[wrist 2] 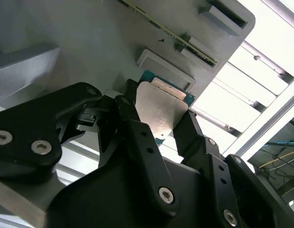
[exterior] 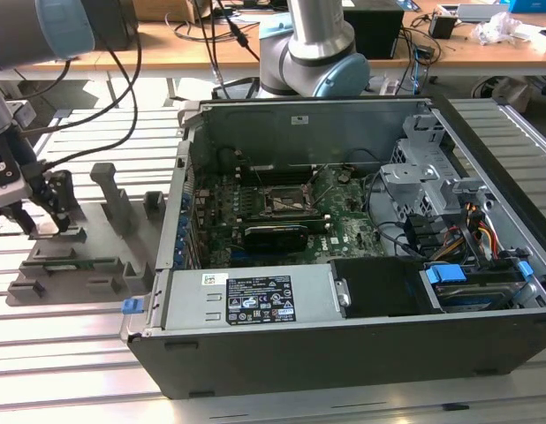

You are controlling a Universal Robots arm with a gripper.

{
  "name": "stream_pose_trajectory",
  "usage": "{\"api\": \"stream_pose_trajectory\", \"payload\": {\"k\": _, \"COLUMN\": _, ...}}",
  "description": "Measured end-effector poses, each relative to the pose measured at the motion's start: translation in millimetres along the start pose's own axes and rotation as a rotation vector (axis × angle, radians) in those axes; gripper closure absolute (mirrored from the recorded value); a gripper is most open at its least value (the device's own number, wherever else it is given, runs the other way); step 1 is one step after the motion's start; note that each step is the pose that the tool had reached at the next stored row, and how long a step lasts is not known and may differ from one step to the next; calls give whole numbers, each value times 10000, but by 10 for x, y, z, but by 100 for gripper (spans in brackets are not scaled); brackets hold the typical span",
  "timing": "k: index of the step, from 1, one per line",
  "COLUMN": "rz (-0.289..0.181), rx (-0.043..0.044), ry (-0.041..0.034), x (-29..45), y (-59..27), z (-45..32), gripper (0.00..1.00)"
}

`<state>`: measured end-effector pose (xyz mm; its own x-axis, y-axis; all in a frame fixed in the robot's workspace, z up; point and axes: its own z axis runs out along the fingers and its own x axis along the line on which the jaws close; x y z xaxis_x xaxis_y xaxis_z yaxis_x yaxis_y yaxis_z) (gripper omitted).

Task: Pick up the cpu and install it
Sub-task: 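Pick up the cpu and move it towards the insertion slot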

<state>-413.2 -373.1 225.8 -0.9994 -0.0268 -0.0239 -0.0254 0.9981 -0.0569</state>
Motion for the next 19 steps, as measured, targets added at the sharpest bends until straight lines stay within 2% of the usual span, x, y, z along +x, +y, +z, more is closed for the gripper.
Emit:
{"api": "stream_pose_trajectory", "payload": {"k": 4, "rz": 0, "rx": 0, "ry": 0, "x": -1, "y": -2, "z": -36, "gripper": 45}}
{"api": "stream_pose_trajectory", "payload": {"k": 19, "rz": 0, "rx": -1, "ry": 0, "x": -6, "y": -15, "z": -262, "gripper": 45}}
